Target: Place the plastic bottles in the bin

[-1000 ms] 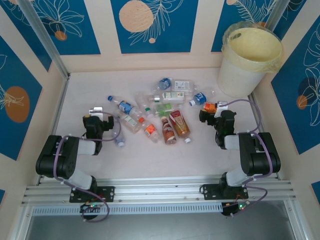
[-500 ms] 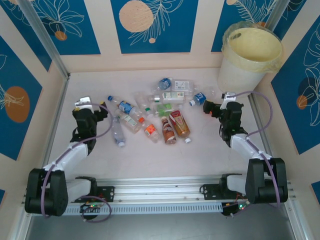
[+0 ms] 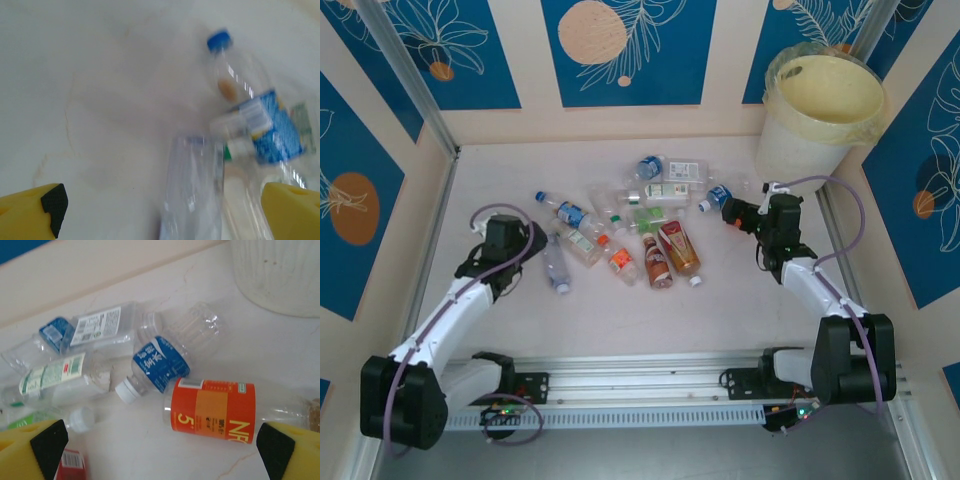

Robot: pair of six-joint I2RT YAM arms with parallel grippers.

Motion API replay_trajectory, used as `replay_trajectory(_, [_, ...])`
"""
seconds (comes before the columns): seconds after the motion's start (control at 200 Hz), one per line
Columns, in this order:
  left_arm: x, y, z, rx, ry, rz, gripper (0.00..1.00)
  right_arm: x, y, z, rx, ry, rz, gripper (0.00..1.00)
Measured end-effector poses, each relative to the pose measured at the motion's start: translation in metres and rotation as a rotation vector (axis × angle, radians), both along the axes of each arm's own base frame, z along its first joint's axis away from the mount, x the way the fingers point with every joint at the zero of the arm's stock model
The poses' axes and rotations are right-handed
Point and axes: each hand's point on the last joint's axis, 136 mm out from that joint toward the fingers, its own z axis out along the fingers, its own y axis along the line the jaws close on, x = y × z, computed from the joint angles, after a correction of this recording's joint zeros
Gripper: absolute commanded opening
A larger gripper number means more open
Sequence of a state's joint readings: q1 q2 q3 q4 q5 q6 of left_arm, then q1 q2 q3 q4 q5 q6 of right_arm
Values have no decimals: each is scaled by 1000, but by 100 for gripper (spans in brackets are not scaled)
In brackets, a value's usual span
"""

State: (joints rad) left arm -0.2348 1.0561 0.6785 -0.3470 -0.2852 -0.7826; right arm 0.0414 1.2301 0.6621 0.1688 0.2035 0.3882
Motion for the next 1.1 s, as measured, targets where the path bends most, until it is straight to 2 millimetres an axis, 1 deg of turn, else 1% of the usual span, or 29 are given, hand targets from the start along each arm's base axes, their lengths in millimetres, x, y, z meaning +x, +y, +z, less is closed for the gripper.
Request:
replay_trajectory(0.125, [-21, -24, -7, -15, 88, -55, 100, 1, -4, 2, 33, -4, -53, 100])
replay_trajectory(0.25, [-33, -39, -14, -17, 167, -102, 100, 1, -6, 4, 39, -8, -76, 100])
replay_trajectory(0.415, [-46, -60, -45, 4, 306, -163, 100, 2, -1, 5, 31, -14, -74, 99])
replay_trajectory(0.57, [-50, -74, -68, -10, 350, -177, 100, 1, 2, 5, 24, -15, -68, 99])
replay_trajectory(0.685, [-41, -78, -82, 10, 366, -191, 100, 1, 4, 6, 22, -18, -64, 100])
replay_trajectory(0.765, [-39, -75, -94, 49, 391, -189, 98, 1, 5, 9, 16, -25, -66, 100])
replay_trajectory(0.85, [-37, -70, -99, 86, 389, -181, 91, -1, 5, 11, 9, -30, -65, 100])
replay_trajectory(0.98, [-37, -62, -104, 130, 368, -183, 77, -3, 4, 20, 3, -52, -66, 100])
replay_trajectory(1.1, [-40, -57, -109, 170, 373, -205, 70, -4, 3, 26, 2, -69, -71, 100])
